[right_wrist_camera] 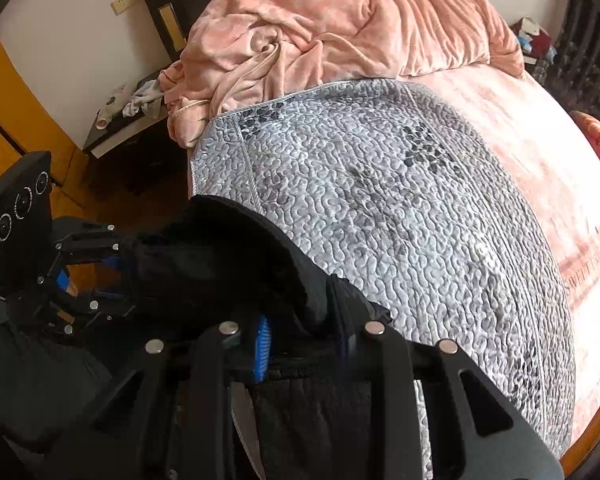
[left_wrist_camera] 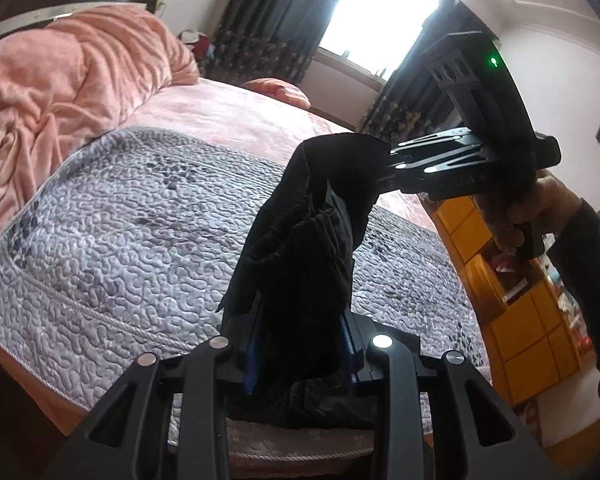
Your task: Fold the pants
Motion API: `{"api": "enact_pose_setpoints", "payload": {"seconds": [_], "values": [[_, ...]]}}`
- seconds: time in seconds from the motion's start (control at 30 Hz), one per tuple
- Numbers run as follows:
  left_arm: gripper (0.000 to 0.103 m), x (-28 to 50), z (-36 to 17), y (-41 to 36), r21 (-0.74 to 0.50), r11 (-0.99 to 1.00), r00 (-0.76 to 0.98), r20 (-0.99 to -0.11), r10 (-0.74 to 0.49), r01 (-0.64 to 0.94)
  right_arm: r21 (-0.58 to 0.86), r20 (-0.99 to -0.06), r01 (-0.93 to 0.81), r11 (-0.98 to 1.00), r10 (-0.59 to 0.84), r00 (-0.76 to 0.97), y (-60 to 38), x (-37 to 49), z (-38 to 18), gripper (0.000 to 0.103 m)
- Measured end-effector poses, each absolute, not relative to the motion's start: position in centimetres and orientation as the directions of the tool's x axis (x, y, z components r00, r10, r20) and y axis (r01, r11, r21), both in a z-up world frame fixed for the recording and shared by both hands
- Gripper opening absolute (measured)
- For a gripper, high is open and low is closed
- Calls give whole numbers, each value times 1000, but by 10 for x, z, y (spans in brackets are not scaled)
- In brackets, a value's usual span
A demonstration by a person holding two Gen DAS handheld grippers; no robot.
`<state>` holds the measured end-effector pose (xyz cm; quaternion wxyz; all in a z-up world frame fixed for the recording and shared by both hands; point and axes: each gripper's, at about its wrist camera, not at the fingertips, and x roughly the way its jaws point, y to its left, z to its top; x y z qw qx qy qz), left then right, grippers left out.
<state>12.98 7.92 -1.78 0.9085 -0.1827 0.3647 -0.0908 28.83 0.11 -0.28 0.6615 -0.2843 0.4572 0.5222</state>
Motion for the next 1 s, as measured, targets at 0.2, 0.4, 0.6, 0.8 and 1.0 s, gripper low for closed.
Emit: {"api": "enact_pose_setpoints", "payload": {"seconds": [0.2,0.4,0.6,0.8,1.0], "values": [[32,130,-12,45,-346,932,702,-638,-316,106,86,-895,-941,329,441,73,-33,282,1,24],[32,129,-12,7,-311,934,684,-645,-342,174,90,-885,-925,369,456,97,-74,276,-1,24],[32,130,-18,-33,-275,931,654,-663,-365,241,89,-884,-907,412,453,119,-113,273,-9,24],[31,126,-28,-74,-232,924,622,-686,-377,304,104,-879,-888,447,460,129,-150,268,-20,24],[31,125,-44,-109,-207,910,576,-718,-391,359,126,-873,-868,481,470,134,-185,264,-37,22]]}}
